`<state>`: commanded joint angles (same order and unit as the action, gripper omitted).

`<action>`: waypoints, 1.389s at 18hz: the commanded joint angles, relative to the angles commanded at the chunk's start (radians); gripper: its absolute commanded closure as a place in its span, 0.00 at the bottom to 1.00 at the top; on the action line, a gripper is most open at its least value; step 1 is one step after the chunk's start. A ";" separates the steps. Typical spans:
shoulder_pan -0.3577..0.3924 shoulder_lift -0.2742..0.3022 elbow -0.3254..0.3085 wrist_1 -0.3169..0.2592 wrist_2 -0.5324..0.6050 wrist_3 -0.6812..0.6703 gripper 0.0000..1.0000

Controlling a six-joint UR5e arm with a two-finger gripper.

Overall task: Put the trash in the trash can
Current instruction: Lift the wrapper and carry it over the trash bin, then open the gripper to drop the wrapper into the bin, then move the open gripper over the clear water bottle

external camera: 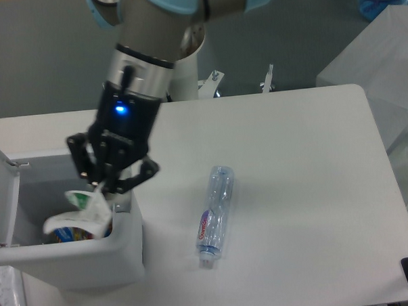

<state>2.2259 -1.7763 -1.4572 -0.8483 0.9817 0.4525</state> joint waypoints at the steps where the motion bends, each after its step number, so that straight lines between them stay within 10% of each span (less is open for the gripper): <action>1: -0.002 0.000 -0.009 0.000 0.002 0.002 0.22; 3: -0.003 0.002 -0.018 0.000 0.003 0.005 0.00; 11: 0.011 -0.005 -0.002 0.002 0.000 -0.003 0.00; 17: 0.185 -0.017 -0.008 0.000 -0.006 0.000 0.00; 25: 0.311 -0.195 -0.003 -0.005 0.002 0.035 0.00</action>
<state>2.5372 -1.9710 -1.4604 -0.8529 0.9833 0.4878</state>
